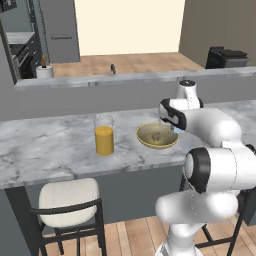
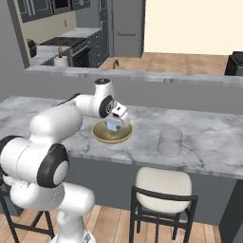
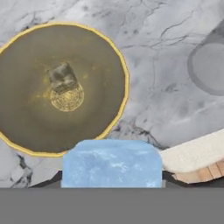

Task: There are two ice cubes in the ice bowl. Place both ice cubes in the glass cup.

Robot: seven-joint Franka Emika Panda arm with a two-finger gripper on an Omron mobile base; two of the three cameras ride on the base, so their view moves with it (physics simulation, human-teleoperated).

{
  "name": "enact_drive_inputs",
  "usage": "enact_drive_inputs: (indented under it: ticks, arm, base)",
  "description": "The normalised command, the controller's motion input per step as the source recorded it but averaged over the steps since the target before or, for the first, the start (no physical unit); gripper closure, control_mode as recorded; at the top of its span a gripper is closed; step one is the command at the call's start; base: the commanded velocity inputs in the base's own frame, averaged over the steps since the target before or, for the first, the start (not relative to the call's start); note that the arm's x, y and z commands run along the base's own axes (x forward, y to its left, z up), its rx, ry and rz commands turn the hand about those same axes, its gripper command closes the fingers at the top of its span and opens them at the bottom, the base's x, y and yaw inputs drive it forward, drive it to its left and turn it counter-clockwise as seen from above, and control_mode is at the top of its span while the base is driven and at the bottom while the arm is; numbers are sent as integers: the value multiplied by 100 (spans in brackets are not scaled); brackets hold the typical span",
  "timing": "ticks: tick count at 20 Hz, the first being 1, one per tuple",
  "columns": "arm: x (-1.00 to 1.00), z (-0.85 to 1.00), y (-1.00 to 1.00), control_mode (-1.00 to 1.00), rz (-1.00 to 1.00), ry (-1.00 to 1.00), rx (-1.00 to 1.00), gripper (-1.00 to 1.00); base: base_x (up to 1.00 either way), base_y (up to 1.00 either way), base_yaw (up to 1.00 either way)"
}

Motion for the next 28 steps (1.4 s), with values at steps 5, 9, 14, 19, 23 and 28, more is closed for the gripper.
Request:
enact_drive_inputs:
  ticks: [5,9,14,19,23,28]
  arm:
    - [-49,73,-50,-100,-25,-1,0,100]
    - [-51,34,-56,-100,-15,-6,0,100]
    - [-58,0,-33,-100,-14,-2,0,100]
    - [-46,0,-39,-100,-10,0,0,100]
    - [-28,3,-41,-100,-11,0,0,100]
    - [-16,10,-37,-100,-9,1,0,100]
  base:
    - [0,0,0]
    - [0,0,0]
    - [0,0,0]
    - [0,0,0]
    - [0,0,0]
    - [0,0,0]
